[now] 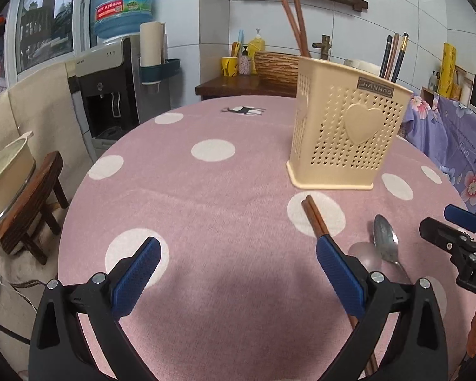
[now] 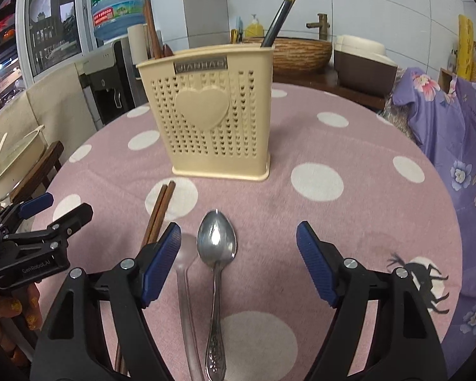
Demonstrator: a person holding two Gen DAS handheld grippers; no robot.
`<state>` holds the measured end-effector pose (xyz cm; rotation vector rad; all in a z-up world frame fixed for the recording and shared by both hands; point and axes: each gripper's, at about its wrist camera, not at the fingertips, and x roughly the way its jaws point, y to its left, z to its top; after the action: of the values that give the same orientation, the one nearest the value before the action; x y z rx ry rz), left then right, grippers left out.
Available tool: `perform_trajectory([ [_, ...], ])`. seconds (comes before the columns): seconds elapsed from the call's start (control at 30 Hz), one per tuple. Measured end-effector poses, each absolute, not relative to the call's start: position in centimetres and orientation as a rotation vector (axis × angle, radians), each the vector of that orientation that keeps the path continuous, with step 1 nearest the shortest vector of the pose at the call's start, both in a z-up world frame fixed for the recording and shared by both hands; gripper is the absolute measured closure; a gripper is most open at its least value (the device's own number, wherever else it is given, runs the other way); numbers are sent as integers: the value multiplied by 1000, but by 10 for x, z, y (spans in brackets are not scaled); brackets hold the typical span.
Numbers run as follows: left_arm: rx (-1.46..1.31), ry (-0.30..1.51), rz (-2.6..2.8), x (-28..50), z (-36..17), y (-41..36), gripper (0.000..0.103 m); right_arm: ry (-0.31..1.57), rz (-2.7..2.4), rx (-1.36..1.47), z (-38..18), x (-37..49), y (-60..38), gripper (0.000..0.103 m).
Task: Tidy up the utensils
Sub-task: 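Move both grippers back down to the spoons and brown chopsticks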
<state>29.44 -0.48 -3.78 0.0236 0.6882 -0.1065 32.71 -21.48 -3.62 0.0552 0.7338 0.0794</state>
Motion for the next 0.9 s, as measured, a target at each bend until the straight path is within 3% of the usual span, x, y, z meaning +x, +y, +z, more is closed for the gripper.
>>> perform_trajectory([
  [0.33,18,719,-86,294,-43,2,5,795,97,24,-53,327,-212,28],
  [0.5,37,712,-94,292,-42,-1,5,843,75,4,-63,335,-211,36],
  [0.9,41,712,-115,288,-41,-4,6,897,108,-30,-71,335,-205,42],
])
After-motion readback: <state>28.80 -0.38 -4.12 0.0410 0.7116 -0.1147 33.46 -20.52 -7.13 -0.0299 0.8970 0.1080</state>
